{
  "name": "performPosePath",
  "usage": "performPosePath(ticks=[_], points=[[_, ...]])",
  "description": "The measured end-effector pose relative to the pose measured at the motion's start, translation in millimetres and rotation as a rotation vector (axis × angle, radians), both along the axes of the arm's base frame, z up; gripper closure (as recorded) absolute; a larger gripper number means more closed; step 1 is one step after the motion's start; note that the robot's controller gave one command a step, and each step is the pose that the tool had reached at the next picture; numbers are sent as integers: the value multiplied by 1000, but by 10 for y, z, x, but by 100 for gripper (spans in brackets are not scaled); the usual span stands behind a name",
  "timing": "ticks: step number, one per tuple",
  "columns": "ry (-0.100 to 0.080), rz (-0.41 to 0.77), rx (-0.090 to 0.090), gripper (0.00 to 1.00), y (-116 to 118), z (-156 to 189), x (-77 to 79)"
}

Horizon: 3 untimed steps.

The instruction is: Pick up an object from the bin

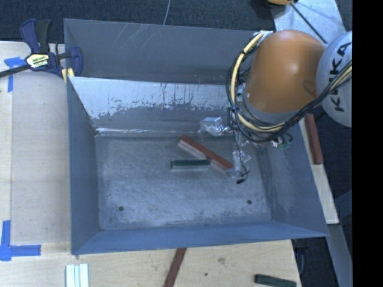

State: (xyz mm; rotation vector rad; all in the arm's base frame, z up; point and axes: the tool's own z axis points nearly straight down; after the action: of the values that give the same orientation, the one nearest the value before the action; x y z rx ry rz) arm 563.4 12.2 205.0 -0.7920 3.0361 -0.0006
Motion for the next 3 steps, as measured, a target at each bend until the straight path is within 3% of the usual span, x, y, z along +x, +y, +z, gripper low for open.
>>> performPosePath(ticks=[1, 2, 3], points=[[-7, -57, 0, 0, 29, -439, 31], [-3, -56, 1, 0, -122, -1130, -65], [0, -203, 1, 100, -78, -1299, 504]])
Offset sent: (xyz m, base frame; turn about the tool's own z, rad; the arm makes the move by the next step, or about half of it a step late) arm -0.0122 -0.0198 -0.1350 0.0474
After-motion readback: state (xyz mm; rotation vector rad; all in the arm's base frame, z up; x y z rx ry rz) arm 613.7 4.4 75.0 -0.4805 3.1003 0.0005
